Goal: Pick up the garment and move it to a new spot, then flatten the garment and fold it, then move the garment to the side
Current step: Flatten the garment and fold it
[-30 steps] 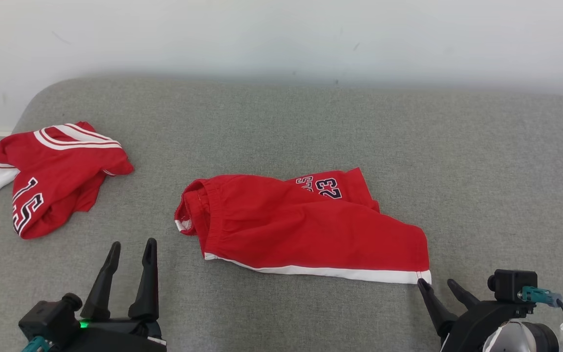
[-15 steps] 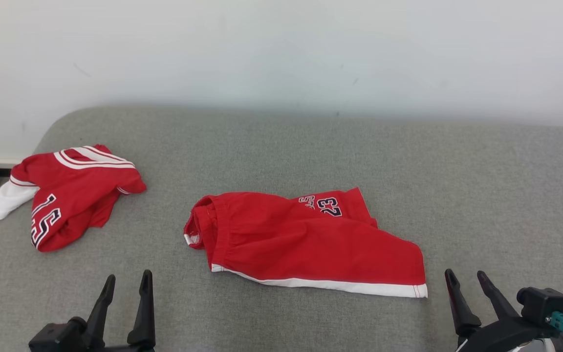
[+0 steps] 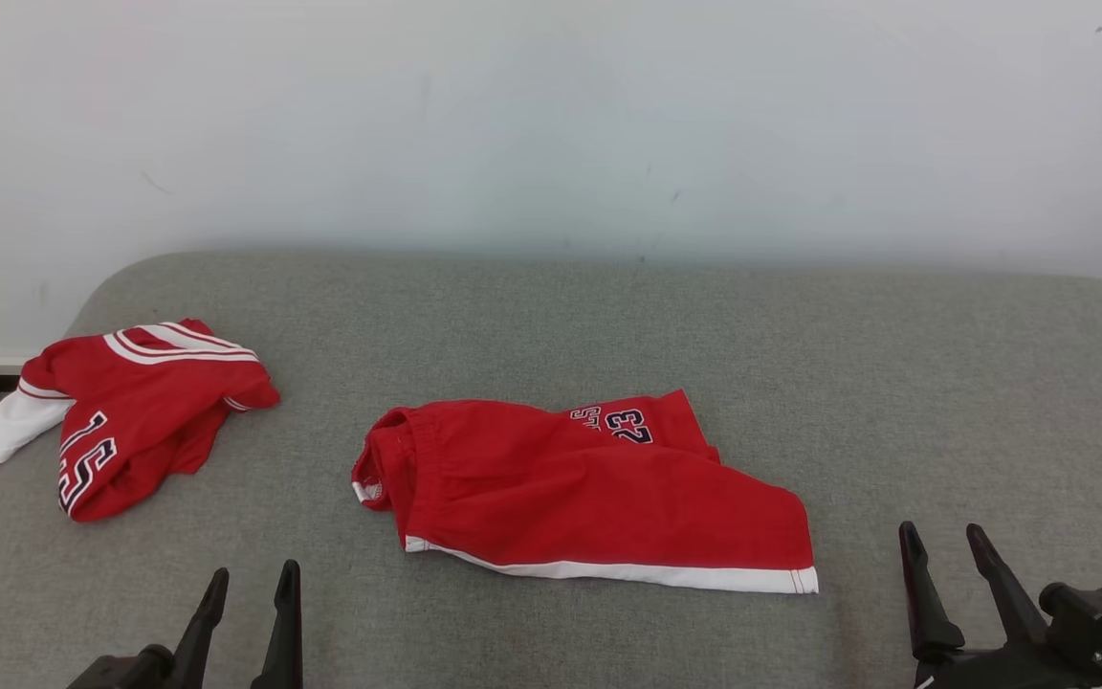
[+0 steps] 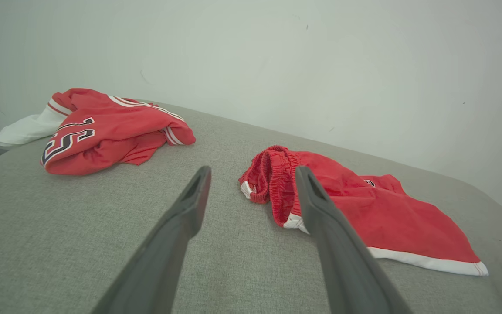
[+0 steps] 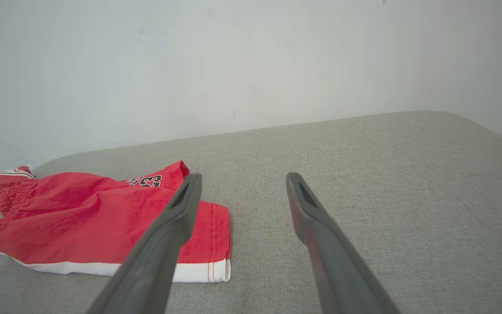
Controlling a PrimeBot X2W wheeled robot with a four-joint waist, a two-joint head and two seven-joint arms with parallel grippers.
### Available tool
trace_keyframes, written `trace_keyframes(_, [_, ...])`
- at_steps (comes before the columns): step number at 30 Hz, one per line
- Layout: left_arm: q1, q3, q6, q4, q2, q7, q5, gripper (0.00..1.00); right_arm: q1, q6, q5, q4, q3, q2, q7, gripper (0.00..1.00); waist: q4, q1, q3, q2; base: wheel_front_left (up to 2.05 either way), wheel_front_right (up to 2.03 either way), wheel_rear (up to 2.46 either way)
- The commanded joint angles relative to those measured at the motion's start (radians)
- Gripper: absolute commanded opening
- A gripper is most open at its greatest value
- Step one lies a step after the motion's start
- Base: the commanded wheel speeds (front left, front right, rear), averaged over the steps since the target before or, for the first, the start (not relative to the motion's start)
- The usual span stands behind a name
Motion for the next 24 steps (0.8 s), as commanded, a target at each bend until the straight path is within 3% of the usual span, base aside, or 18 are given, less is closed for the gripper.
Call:
trace_keyframes(1, [0.006,0.000,-0.006,0.004,0.009,-0.003,0.001,1.00,0.005,0.000,-0.010,-0.004,-0.006,-0.005,-0.008,1.00,-0.001,0.0001,-0.001,0.0000,0.00,0.00,0.00])
trace_keyframes(13, [-0.010,-0.025,-0.010,0.079,0.025,-0.007,0.033,1.00,0.027,0.000,-0.069,-0.003,-0.013,-0.005,-0.044,1.00,-0.002,0.0001,-0.018,0.0000,0.00,0.00,0.00])
trace_keyframes(24, [-0.023,-0.023,-0.023,0.103,0.025,-0.012,0.016,1.00,0.012,0.000,-0.052,0.005,0.004,-0.005,-0.022,1.00,-0.003,0.0001,-0.017,0.0000,0.00,0.00,0.00])
